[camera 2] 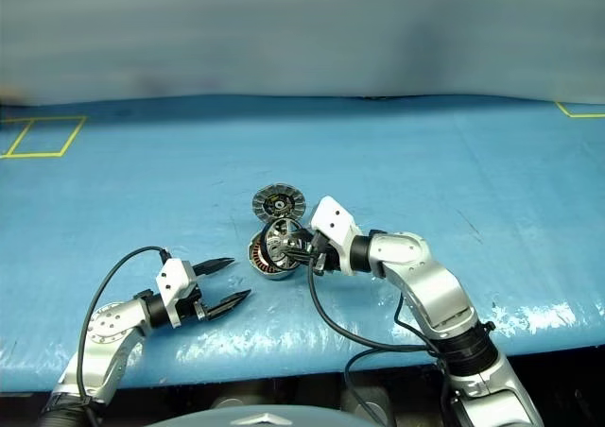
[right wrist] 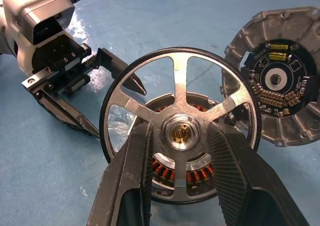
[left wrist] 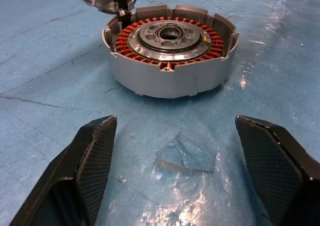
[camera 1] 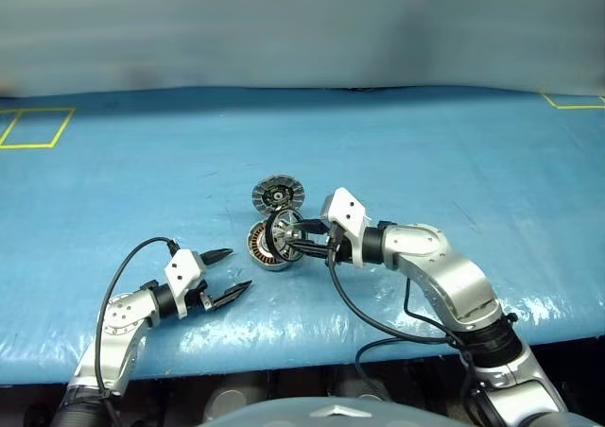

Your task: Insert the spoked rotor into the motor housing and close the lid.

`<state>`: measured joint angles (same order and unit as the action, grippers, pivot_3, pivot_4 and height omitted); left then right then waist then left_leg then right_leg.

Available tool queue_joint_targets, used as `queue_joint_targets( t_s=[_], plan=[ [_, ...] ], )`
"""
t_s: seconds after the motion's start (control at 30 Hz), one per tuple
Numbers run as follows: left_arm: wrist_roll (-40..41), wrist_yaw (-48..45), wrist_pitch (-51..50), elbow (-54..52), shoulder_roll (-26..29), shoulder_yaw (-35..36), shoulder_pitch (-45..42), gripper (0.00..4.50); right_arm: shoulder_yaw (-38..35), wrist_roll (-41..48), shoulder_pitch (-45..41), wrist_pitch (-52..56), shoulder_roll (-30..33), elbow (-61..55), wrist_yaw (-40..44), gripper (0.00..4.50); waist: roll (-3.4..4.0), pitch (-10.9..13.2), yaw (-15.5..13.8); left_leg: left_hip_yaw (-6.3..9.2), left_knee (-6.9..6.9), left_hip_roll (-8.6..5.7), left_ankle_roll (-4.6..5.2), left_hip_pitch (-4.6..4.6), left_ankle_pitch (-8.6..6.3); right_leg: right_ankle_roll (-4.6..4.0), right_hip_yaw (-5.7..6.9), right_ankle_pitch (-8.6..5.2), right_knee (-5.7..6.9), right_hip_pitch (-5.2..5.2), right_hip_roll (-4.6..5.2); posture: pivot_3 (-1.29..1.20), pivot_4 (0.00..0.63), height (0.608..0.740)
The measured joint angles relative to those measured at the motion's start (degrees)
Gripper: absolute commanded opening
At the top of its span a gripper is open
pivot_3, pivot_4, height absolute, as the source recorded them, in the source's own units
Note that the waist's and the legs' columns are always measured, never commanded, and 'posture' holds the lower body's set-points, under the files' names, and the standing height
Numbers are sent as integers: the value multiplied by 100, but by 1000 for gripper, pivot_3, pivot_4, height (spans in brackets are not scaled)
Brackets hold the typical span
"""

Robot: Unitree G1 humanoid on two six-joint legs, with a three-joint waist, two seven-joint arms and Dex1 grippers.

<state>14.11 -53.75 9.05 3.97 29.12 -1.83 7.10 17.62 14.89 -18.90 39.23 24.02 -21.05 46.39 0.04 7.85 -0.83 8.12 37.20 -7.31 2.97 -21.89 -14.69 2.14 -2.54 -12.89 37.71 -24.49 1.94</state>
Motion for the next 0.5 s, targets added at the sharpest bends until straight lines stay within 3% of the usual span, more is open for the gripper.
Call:
queue_joint_targets(
  t_s=[0.5],
  plan=[
    [-6, 11, 21, 9, -56, -1, 22, 4050, 374, -252, -309, -245, -158, 702, -56, 1332, 0, 0, 9, 0, -1, 0, -7, 0, 4, 0, 0, 0, 1, -1, 0, 0, 150, 740]
  ],
)
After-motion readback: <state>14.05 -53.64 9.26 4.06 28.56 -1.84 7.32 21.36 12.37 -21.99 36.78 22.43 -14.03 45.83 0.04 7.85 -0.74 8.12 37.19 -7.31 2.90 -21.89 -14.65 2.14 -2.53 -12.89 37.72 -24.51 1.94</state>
